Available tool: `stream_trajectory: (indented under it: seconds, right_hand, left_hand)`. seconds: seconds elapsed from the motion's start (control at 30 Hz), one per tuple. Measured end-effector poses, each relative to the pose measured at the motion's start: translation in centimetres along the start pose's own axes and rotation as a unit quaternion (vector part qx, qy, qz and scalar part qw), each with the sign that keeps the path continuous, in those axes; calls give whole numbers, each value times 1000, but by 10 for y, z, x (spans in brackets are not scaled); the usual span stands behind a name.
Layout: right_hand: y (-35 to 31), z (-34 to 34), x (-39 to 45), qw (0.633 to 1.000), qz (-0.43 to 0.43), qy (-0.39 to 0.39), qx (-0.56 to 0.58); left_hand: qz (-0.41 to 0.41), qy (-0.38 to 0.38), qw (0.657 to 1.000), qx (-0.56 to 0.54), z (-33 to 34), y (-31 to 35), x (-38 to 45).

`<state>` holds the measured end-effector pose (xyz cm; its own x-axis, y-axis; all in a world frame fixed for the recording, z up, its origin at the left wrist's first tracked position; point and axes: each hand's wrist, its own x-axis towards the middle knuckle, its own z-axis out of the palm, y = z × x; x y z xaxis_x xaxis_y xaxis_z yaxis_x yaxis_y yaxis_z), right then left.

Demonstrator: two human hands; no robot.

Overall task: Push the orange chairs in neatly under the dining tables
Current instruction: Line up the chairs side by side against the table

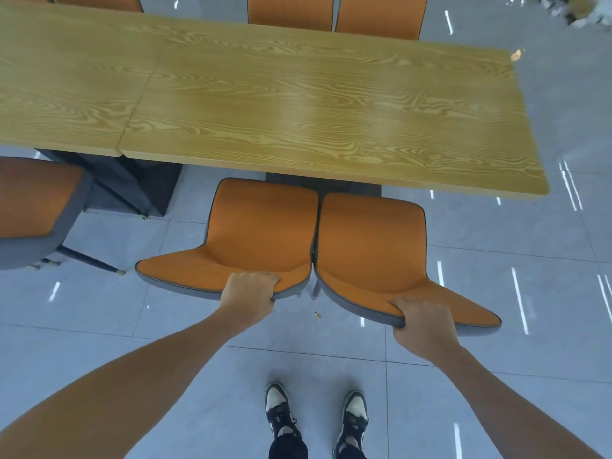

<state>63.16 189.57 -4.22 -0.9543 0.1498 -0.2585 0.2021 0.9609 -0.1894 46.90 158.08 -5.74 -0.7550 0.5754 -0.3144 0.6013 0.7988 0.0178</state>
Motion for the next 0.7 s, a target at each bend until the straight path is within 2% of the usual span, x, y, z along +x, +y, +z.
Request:
stream_trajectory:
  seconds: [0.47,0.7]
  right_hand:
    - [3,3,2,999,18,-20,-19]
    - [4,1,1,999,24,-2,-23]
  left_hand:
    - [2,-2,1000,-5,-1,4,1]
    - [-5,-3,1000,-5,-3,7,0]
